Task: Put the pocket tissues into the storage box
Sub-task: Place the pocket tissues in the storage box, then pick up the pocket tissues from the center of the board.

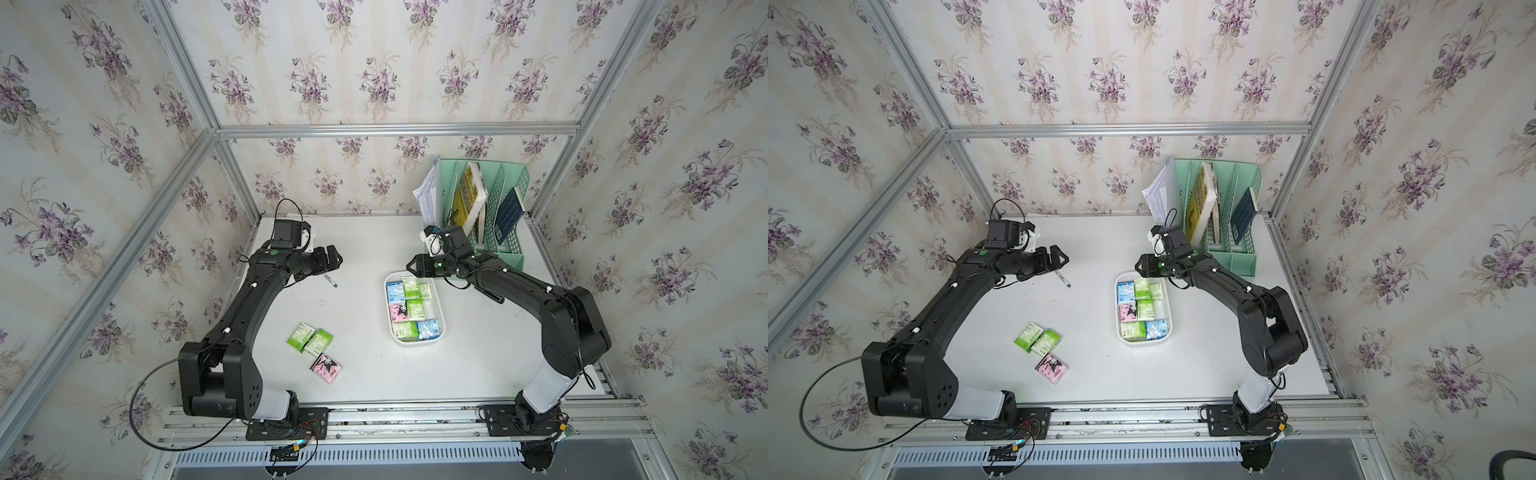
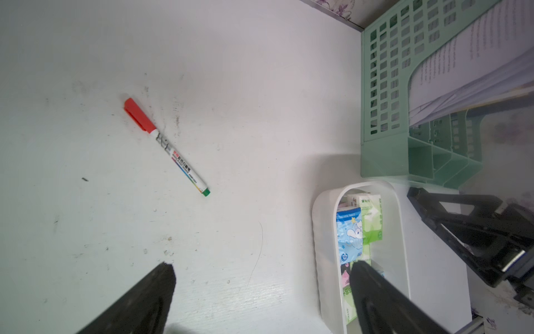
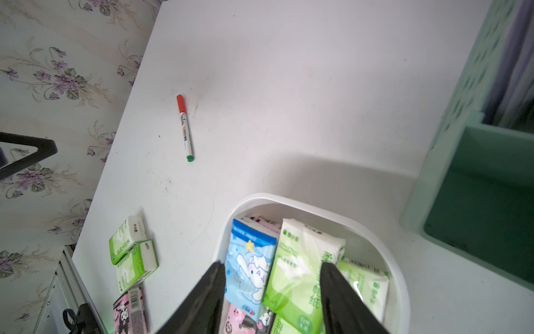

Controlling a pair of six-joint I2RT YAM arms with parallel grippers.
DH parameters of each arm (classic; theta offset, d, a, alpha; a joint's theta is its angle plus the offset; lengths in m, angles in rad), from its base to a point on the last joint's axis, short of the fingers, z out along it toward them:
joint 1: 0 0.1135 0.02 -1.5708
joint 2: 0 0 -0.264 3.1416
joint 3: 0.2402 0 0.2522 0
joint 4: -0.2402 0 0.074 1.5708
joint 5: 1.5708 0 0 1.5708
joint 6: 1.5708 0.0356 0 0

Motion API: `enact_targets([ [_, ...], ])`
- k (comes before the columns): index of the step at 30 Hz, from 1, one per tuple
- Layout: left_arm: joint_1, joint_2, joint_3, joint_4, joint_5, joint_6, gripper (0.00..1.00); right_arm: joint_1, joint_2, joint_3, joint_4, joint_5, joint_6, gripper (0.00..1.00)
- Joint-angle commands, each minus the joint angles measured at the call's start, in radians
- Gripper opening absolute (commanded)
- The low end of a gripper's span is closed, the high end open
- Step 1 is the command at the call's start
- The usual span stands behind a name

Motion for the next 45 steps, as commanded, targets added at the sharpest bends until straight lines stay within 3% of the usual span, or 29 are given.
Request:
enact_targets([
  [1,0.032,-0.047,-0.029,-0.023,-0.015,-0.012,0.99,0.066,0.000,0.009,0.016,-0.084,-0.041,0.58],
  [5,0.090,-0.081,-0.064,-0.046,-0.015,-0.012,0.99,0.186,0.044,0.043,0.042,-0.149,-0.091,0.58],
  [9,0.212,-0.134,-0.122,-0.031,0.043,-0.037,0.99,0.293,0.147,0.140,0.019,-0.255,-0.151,0.58],
  [14,0.315,-0.157,-0.141,-0.054,0.106,-0.027,0.99,0.371,0.348,0.352,-0.231,-0.463,-0.300,0.59],
  [22,0.344,-0.170,-0.148,-0.061,0.120,-0.017,0.99,0.421,0.521,0.526,-0.335,-0.460,-0.373,0.62],
  [30,0.353,-0.179,-0.147,-0.059,0.139,-0.027,0.99,0.441,0.663,0.673,-0.303,-0.438,-0.348,0.62],
  [45,0.364,-0.181,-0.143,-0.073,0.146,-0.012,0.99,0.481,0.729,0.732,-0.318,-0.358,-0.358,0.61],
])
